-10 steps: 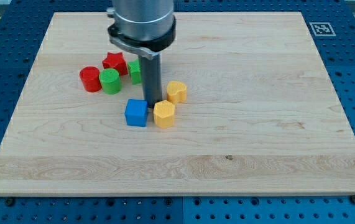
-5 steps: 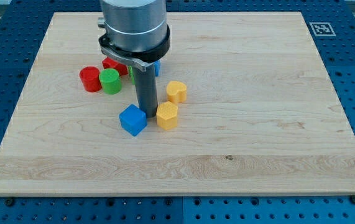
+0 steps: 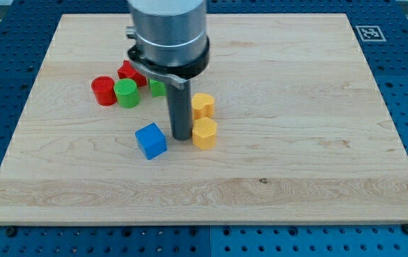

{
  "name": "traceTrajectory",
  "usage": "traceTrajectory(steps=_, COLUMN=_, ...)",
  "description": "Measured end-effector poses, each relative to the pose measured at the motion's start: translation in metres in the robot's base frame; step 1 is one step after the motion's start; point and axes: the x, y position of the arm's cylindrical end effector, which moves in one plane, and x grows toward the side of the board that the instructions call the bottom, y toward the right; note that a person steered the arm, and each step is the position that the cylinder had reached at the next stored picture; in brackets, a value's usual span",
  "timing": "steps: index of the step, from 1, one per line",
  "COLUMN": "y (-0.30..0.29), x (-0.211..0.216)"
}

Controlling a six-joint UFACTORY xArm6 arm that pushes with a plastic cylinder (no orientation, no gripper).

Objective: Push the yellow hexagon towards right side

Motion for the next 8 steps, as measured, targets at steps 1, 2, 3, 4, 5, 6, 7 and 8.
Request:
traceTrajectory(steps=1, y=0.008, x=0.000)
traceTrajectory(steps=2, y=0.008, x=0.000)
traceTrajectory(steps=3, y=0.023, x=0.000)
traceTrajectory(steps=4, y=0.031, x=0.000)
traceTrajectory(steps=5, y=0.047, x=0.000)
traceTrajectory(steps=6, y=0.048, x=0.000)
traceTrajectory(steps=7, y=0.053, x=0.000)
traceTrajectory(steps=8, y=0.031, x=0.000)
